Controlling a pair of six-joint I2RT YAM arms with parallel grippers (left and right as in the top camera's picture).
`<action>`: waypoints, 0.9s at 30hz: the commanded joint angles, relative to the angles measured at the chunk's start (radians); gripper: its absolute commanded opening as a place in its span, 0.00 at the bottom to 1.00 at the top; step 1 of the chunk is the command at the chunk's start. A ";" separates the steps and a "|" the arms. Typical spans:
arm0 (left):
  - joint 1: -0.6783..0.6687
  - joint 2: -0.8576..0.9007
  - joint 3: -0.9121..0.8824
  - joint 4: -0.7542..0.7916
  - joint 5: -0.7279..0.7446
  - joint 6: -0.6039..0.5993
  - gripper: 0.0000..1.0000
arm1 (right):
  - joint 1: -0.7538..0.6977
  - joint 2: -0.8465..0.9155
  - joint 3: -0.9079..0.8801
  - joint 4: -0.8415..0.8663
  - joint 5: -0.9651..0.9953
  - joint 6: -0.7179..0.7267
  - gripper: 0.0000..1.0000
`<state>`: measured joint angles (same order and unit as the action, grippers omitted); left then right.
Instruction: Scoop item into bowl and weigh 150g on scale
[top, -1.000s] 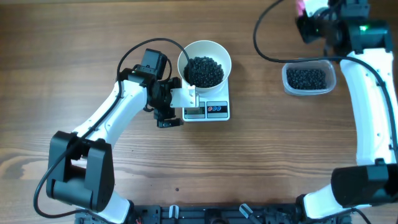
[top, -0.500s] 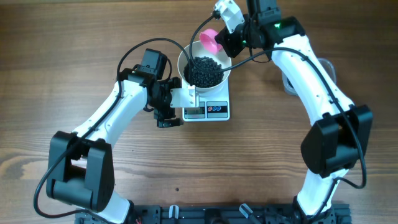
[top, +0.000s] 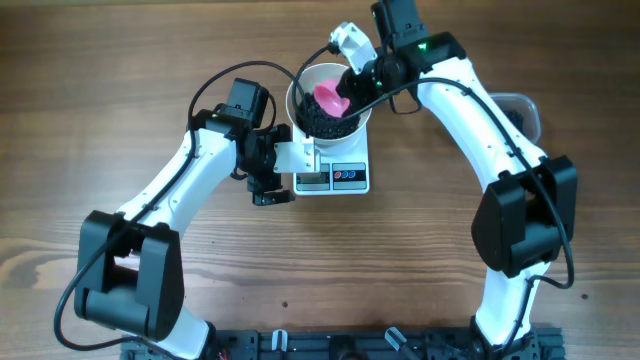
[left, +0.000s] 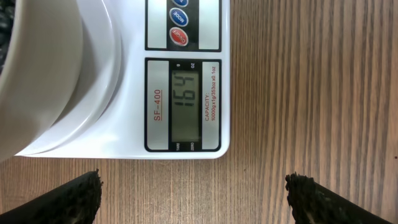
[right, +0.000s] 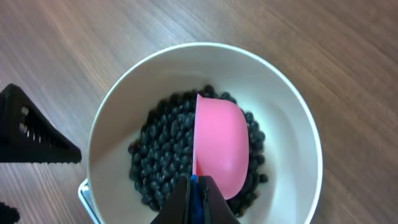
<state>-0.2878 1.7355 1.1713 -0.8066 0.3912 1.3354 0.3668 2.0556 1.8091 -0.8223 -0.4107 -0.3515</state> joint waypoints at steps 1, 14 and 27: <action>0.003 0.010 -0.009 0.000 0.020 0.019 1.00 | 0.002 0.016 0.001 -0.003 0.000 -0.033 0.04; 0.003 0.010 -0.009 0.000 0.020 0.019 1.00 | 0.023 0.016 -0.006 -0.001 0.062 -0.229 0.04; 0.003 0.010 -0.009 0.000 0.020 0.019 1.00 | 0.014 0.016 -0.014 -0.128 -0.201 -0.135 0.04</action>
<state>-0.2878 1.7355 1.1713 -0.8062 0.3912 1.3354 0.3855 2.0556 1.8027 -0.9466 -0.5037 -0.5388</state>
